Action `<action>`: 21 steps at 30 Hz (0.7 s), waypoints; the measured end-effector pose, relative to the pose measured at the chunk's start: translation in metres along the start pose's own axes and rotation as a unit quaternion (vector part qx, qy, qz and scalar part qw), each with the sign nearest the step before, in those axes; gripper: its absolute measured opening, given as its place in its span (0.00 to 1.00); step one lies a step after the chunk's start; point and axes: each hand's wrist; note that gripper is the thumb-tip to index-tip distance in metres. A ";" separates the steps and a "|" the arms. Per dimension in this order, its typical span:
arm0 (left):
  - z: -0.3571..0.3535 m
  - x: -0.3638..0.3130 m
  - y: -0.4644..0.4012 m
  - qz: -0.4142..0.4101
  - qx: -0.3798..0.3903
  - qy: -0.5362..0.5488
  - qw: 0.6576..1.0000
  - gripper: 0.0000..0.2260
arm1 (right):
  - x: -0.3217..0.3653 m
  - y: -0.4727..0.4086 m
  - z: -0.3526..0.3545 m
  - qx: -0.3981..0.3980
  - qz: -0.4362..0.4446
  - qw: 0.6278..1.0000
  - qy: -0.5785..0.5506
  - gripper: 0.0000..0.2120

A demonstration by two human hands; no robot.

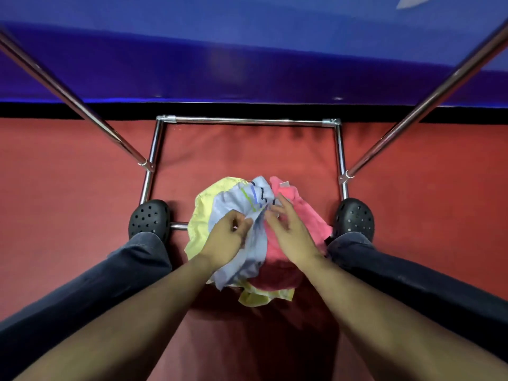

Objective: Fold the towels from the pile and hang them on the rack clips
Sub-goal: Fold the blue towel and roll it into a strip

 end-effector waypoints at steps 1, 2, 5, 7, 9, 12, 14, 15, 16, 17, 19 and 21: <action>0.003 -0.021 0.006 0.006 0.008 0.034 0.999 0.11 | 0.014 0.005 0.003 0.017 -0.009 1.000 -0.022 0.28; 0.006 -0.041 0.013 0.006 0.012 0.063 0.998 0.11 | 0.025 0.012 0.005 0.036 -0.011 0.999 -0.039 0.31; 0.017 -0.102 0.038 0.000 0.003 0.142 0.990 0.09 | 0.053 0.038 0.012 0.069 0.017 0.996 -0.056 0.37; 0.025 -0.139 0.056 -0.016 0.000 0.185 0.983 0.10 | 0.070 0.054 0.016 0.072 0.032 0.996 -0.045 0.43; 0.032 -0.174 0.077 -0.033 0.010 0.214 0.976 0.12 | 0.092 0.068 0.021 0.056 0.097 0.994 -0.018 0.50; 0.045 -0.219 0.109 -0.064 0.036 0.235 0.969 0.10 | 0.134 0.086 0.032 0.002 0.196 0.981 -0.003 0.51; 0.058 -0.240 0.123 -0.078 0.045 0.252 0.964 0.06 | 0.159 0.097 0.041 -0.039 0.237 0.971 -0.019 0.48; 0.066 -0.247 0.127 -0.086 0.041 0.258 0.961 0.06 | 0.168 0.099 0.046 -0.061 0.257 0.964 -0.033 0.46; 0.075 -0.251 0.132 -0.088 0.030 0.261 0.961 0.08 | 0.177 0.102 0.051 -0.076 0.271 0.959 -0.045 0.44; 0.082 -0.250 0.133 -0.087 0.012 0.264 0.960 0.10 | 0.188 0.103 0.057 -0.087 0.269 0.958 -0.044 0.43; 0.094 -0.240 0.131 -0.083 -0.027 0.273 0.958 0.13 | 0.212 0.110 0.068 -0.088 0.250 0.964 -0.026 0.42; 0.099 -0.221 0.125 -0.060 -0.060 0.274 0.958 0.17 | 0.234 0.114 0.075 -0.045 0.259 0.963 -0.058 0.38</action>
Point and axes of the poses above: each hand's wrist, its own y-axis away from the middle knuckle, its own z-axis out of the back of the hand, x = y × z, and after that the axes turned 9 degrees about -x, right-handed
